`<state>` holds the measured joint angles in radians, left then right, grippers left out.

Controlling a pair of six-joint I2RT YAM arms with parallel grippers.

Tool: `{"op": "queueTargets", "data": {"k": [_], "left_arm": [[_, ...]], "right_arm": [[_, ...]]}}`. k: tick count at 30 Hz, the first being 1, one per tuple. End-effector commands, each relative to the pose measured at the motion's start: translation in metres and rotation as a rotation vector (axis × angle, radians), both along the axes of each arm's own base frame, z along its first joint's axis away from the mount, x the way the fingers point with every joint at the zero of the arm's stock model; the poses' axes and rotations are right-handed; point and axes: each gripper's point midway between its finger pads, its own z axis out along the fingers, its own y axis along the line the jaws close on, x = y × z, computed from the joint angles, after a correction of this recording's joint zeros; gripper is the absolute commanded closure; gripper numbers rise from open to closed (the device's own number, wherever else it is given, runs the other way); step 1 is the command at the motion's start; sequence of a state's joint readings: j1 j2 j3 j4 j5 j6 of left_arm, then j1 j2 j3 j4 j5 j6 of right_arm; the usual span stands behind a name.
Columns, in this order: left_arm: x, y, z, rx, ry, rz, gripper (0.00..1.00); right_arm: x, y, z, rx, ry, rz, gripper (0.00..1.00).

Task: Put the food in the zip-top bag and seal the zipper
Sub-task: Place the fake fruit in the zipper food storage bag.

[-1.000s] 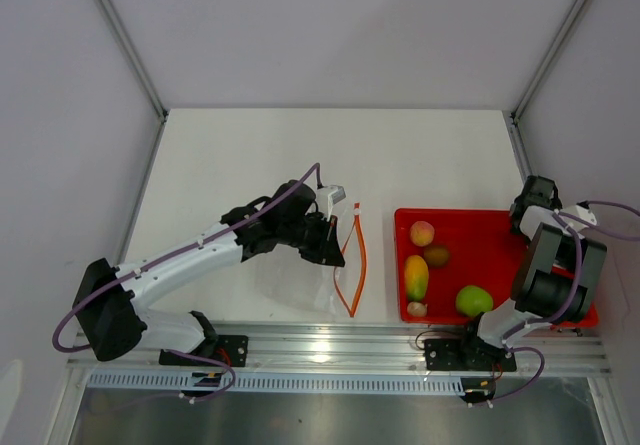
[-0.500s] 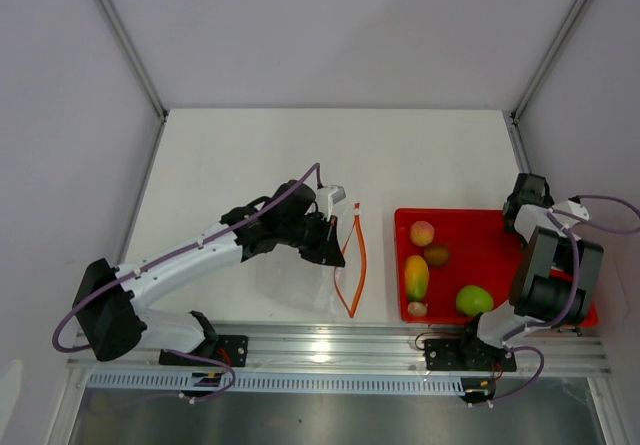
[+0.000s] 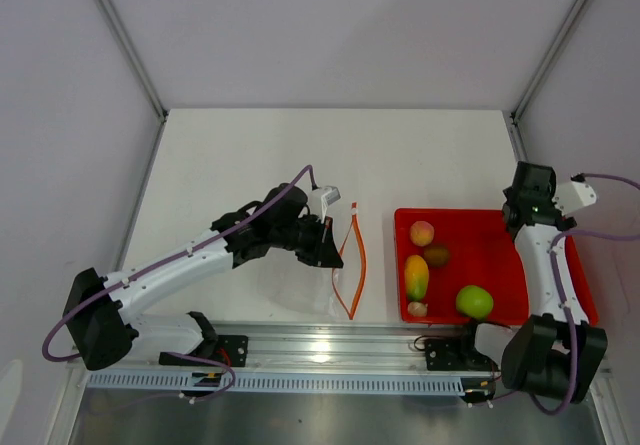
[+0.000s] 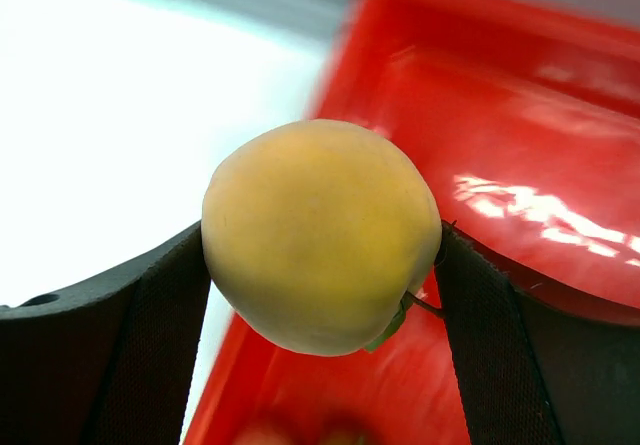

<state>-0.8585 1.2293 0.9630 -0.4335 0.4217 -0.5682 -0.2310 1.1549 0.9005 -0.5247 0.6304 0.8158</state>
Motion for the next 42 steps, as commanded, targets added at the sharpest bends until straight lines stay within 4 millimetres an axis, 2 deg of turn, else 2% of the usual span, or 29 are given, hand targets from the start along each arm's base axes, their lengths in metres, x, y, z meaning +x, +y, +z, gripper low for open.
{"op": "queueTargets", "data": {"k": [1,2,3,4,6,7,8,11,12,14,17,18,22,27,31,42], "left_arm": [[0.004,0.0,0.014,-0.04,-0.032,0.013,0.99],[0.004,0.0,0.014,-0.042,-0.033,0.013,0.99],[0.004,0.0,0.015,-0.04,-0.035,0.015,0.99],[0.004,0.0,0.015,-0.042,-0.038,0.016,0.99],[0.006,0.0,0.016,-0.042,-0.041,0.022,0.99],[0.006,0.0,0.017,-0.044,-0.044,0.023,0.99],[0.007,0.0,0.018,-0.044,-0.043,0.025,0.99],[0.008,-0.001,0.02,-0.042,-0.047,0.025,0.99],[0.008,-0.001,0.019,-0.039,-0.045,0.028,0.99],[0.01,-0.002,0.02,-0.038,-0.049,0.027,0.99],[0.012,-0.003,0.023,-0.041,-0.052,0.026,1.0],[0.012,-0.003,0.023,-0.042,-0.051,0.025,0.99],[0.012,-0.006,0.027,-0.053,-0.044,0.017,0.99],[0.011,-0.008,0.033,-0.07,-0.043,0.01,0.99],[0.011,-0.007,0.039,-0.076,-0.051,0.013,0.99],[0.006,-0.008,0.052,-0.119,-0.044,0.004,0.99]], "right_arm": [[0.02,0.064,0.038,0.049,-0.064,0.302,0.91],[0.023,0.079,0.047,0.048,-0.073,0.376,0.96],[0.025,0.096,0.053,0.048,-0.084,0.446,0.96],[0.026,0.13,0.062,0.049,-0.108,0.573,0.96],[0.023,0.165,0.069,0.044,-0.124,0.721,0.96],[0.02,0.179,0.071,0.044,-0.126,0.783,0.96],[0.013,0.212,0.074,0.071,-0.142,0.919,0.97],[-0.009,0.263,0.072,0.084,-0.132,1.186,0.98],[-0.019,0.279,0.072,0.098,-0.128,1.276,0.98],[-0.034,0.296,0.068,0.114,-0.125,1.371,0.97],[-0.063,0.326,0.075,0.165,-0.17,1.555,0.97],[-0.079,0.34,0.08,0.213,-0.197,1.653,0.97],[-0.111,0.367,0.085,0.325,-0.249,1.841,0.96],[-0.13,0.384,0.082,0.372,-0.241,1.948,0.96],[-0.144,0.392,0.07,0.387,-0.179,1.997,0.96],[-0.149,0.405,0.036,0.329,-0.052,2.007,0.93]]}}
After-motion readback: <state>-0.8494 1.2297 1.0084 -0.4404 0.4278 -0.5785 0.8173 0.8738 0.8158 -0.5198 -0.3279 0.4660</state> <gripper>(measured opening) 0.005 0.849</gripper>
